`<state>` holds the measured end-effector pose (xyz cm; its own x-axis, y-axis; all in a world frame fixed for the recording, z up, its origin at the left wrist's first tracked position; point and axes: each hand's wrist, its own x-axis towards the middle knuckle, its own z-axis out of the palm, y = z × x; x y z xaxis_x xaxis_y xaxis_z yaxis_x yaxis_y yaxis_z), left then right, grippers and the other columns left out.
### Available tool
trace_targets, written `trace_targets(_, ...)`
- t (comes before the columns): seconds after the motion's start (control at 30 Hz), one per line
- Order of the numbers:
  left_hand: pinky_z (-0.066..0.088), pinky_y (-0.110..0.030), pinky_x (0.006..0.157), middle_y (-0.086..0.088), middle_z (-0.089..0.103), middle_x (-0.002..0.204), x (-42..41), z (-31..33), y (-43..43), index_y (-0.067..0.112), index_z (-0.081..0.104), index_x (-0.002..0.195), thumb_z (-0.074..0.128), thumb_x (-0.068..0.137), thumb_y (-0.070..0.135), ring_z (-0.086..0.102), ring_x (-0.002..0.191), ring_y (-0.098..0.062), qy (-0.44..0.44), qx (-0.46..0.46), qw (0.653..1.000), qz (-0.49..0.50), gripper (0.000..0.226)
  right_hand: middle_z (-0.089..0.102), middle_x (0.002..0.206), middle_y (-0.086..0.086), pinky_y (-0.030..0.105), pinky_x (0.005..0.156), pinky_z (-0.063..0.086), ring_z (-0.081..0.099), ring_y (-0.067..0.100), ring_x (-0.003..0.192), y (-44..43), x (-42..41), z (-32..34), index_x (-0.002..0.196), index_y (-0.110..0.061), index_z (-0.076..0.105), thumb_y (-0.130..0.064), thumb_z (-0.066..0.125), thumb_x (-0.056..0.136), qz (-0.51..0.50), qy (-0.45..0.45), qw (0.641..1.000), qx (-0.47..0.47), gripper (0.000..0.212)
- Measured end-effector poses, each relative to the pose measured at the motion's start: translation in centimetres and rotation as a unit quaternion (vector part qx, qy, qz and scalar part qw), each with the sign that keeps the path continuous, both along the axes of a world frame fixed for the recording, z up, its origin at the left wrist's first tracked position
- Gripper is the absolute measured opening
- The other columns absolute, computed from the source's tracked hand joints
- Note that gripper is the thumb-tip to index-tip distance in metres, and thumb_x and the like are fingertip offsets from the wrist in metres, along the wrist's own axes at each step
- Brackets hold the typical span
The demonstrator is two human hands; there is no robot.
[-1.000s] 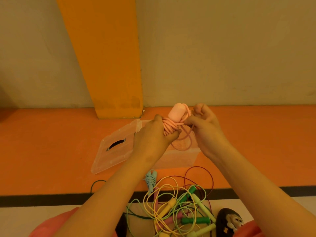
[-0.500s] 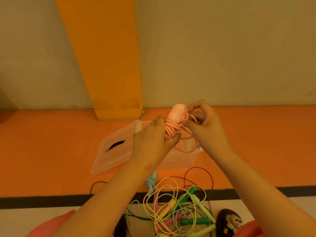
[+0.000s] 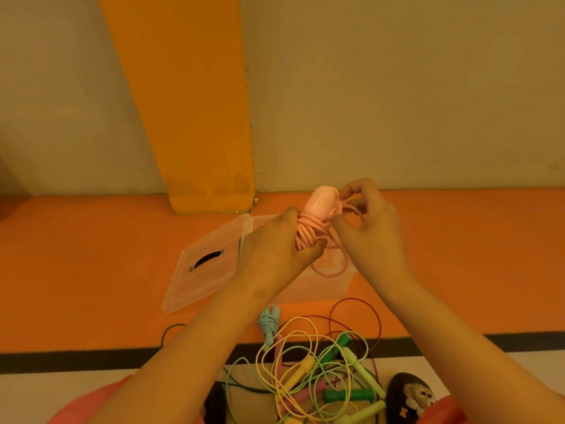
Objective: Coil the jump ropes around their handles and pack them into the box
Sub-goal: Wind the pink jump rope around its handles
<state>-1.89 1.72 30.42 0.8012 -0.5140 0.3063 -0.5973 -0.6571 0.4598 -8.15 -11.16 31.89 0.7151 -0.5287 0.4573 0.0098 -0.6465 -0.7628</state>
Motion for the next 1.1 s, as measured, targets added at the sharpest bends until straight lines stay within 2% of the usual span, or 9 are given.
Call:
trace_targets(0.17, 0.052, -0.036, 0.070, 0.010, 0.058, 0.090, -0.1, -0.3, 0.3, 0.024, 0.054, 0.117, 0.062, 0.082, 0.054, 0.060, 0.082, -0.012, 0.053, -0.070, 0.996, -0.010, 0.047, 0.061, 0.087, -0.002, 0.020, 0.069, 0.041, 0.055, 0.017, 0.086, -0.3, 0.0, 0.1, 0.082, -0.021, 0.059, -0.016, 0.071, 0.079, 0.017, 0.003, 0.999, -0.026, 0.013)
trace_targets(0.23, 0.054, -0.036, 0.072, 0.014, 0.055, 0.087, -0.4, -0.5, 0.2, 0.025, 0.054, 0.117, 0.063, 0.083, 0.052, 0.059, 0.080, -0.007, 0.099, -0.102, 0.990, -0.022, 0.044, 0.062, 0.084, -0.004, 0.024, 0.070, 0.045, 0.056, 0.017, 0.084, 0.2, -0.1, -0.1, 0.081, -0.022, 0.061, -0.016, 0.071, 0.079, 0.009, -0.010, 1.000, -0.019, 0.012)
trace_targets(0.43, 0.056, -0.041, 0.074, 0.015, 0.052, 0.086, -1.0, -0.8, -0.2, 0.027, 0.051, 0.118, 0.062, 0.083, 0.053, 0.060, 0.082, -0.009, 0.105, -0.112, 0.988, -0.008, 0.045, 0.058, 0.069, -0.007, 0.022, 0.058, 0.035, 0.049, 0.007, 0.066, 0.4, -0.2, 0.1, 0.072, -0.020, 0.064, -0.020, 0.068, 0.082, -0.007, 0.009, 1.000, 0.015, 0.011)
trace_targets(0.57, 0.056, -0.042, 0.073, 0.007, 0.062, 0.097, -1.4, -1.2, -0.5, 0.026, 0.051, 0.119, 0.062, 0.083, 0.053, 0.062, 0.084, -0.013, 0.080, -0.126, 0.989, 0.014, 0.046, 0.056, 0.066, 0.002, 0.023, 0.058, 0.038, 0.049, 0.012, 0.064, 1.0, 0.0, 0.3, 0.074, -0.007, 0.066, -0.014, 0.063, 0.088, 0.047, 0.019, 0.990, 0.135, 0.015)
trace_targets(0.67, 0.056, -0.041, 0.073, 0.005, 0.064, 0.101, -1.5, -1.5, -0.8, 0.025, 0.050, 0.119, 0.062, 0.083, 0.053, 0.063, 0.086, -0.015, 0.075, -0.125, 0.989, 0.026, 0.047, 0.059, 0.070, 0.000, 0.018, 0.059, 0.040, 0.054, 0.009, 0.067, 1.4, -0.1, 0.5, 0.074, -0.011, 0.064, -0.013, 0.060, 0.090, 0.059, 0.028, 0.966, 0.250, 0.017)
trace_targets(0.73, 0.056, -0.041, 0.072, 0.004, 0.064, 0.102, -1.4, -1.6, -0.9, 0.025, 0.050, 0.118, 0.062, 0.083, 0.053, 0.063, 0.086, -0.016, 0.073, -0.128, 0.989, 0.029, 0.046, 0.064, 0.076, 0.001, 0.022, 0.063, 0.043, 0.059, 0.011, 0.074, 1.6, -0.1, 0.5, 0.075, -0.015, 0.066, -0.014, 0.060, 0.090, 0.070, 0.034, 0.948, 0.309, 0.016)
trace_targets(0.8, 0.056, -0.042, 0.071, 0.004, 0.064, 0.100, -1.4, -1.7, -0.9, 0.024, 0.051, 0.116, 0.063, 0.083, 0.052, 0.063, 0.085, -0.017, 0.070, -0.140, 0.987, 0.032, 0.045, 0.065, 0.078, -0.002, 0.027, 0.068, 0.045, 0.061, 0.013, 0.079, 1.6, -0.1, 0.5, 0.078, -0.018, 0.067, -0.015, 0.062, 0.089, 0.086, 0.031, 0.938, 0.334, 0.013)
trace_targets(0.9, 0.055, -0.043, 0.071, 0.003, 0.063, 0.099, -1.2, -1.8, -0.9, 0.023, 0.051, 0.115, 0.064, 0.083, 0.049, 0.063, 0.084, -0.018, 0.070, -0.151, 0.985, 0.038, 0.044, 0.062, 0.067, -0.014, 0.023, 0.067, 0.043, 0.056, 0.003, 0.069, 1.5, 0.0, 0.5, 0.083, -0.019, 0.068, -0.018, 0.060, 0.091, 0.114, 0.027, 0.935, 0.334, 0.011)
trace_targets(1.1, 0.056, -0.044, 0.072, 0.004, 0.065, 0.098, -1.0, -1.7, -1.2, 0.023, 0.051, 0.118, 0.068, 0.083, 0.043, 0.064, 0.082, -0.014, 0.114, -0.182, 0.976, 0.023, 0.044, 0.065, 0.070, -0.011, 0.017, 0.064, 0.042, 0.058, -0.004, 0.065, 1.4, 0.1, 0.4, 0.092, -0.012, 0.069, -0.017, 0.057, 0.092, 0.165, 0.026, 0.921, 0.353, 0.013)
